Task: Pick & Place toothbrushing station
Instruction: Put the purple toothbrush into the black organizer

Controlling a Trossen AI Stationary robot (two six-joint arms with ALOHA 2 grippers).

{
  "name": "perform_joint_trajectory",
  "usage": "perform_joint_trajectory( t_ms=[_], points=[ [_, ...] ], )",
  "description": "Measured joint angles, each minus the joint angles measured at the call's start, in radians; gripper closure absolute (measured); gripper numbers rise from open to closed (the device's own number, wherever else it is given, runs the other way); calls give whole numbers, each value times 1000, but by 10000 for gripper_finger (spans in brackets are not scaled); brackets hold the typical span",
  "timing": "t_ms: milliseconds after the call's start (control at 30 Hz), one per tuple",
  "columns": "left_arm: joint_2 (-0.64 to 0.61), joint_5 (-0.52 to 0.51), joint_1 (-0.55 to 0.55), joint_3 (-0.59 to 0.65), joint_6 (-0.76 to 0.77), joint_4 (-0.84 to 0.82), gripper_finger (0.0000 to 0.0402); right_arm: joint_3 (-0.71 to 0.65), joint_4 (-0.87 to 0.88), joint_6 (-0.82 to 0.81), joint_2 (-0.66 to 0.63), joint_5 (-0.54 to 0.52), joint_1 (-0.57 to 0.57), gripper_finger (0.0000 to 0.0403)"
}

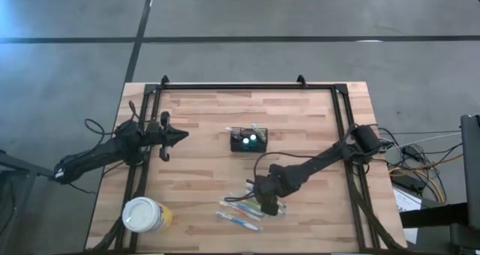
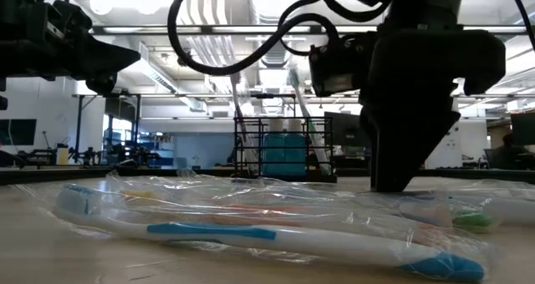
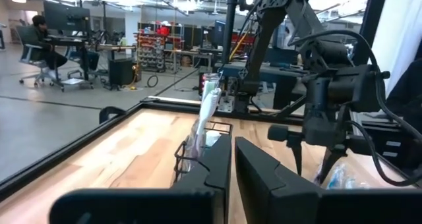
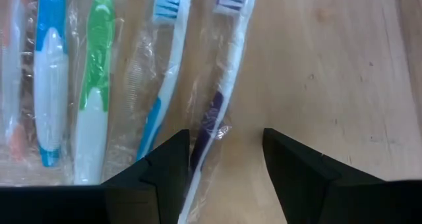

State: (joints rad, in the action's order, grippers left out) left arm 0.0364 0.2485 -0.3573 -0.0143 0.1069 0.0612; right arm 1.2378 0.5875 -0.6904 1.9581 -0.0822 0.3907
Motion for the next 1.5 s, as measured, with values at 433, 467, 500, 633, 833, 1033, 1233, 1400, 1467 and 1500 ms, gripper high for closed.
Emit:
perform_joint_trajectory(
  t_ms=[433, 467, 500, 633, 833, 1033, 1233, 1400, 1467, 1500],
  points=[
    [0, -4, 0, 3, 2, 8, 374, -15, -14, 25, 1, -1, -5, 261],
    [0, -4, 0, 3, 3, 7, 374, -15, -12, 33, 1, -1, -7, 276],
    [0, -4, 0, 3, 3, 7, 374, -16, -10, 40, 1, -1, -8, 292],
    [0, -4, 0, 3, 3, 7, 374, -16, -7, 62, -7, 1, -13, 361],
    [0, -4, 0, 3, 9, 7, 374, -19, 3, 117, -79, -46, -15, 383],
    [0, -3, 0, 3, 14, 7, 374, -19, -22, 252, -231, -97, -18, 383],
    [0, 2, 0, 3, 32, 7, 374, -97, -318, 500, -459, -80, -26, 384],
    [0, 7, 0, 3, 37, 7, 374, -266, -511, 622, -698, -98, -75, 384],
    [0, 7, 0, 3, 37, 6, 374, -348, -566, 650, -789, -102, -111, 385],
    [0, 7, 0, 3, 41, 6, 374, -393, -599, 660, -835, -101, -131, 385]
  ],
)
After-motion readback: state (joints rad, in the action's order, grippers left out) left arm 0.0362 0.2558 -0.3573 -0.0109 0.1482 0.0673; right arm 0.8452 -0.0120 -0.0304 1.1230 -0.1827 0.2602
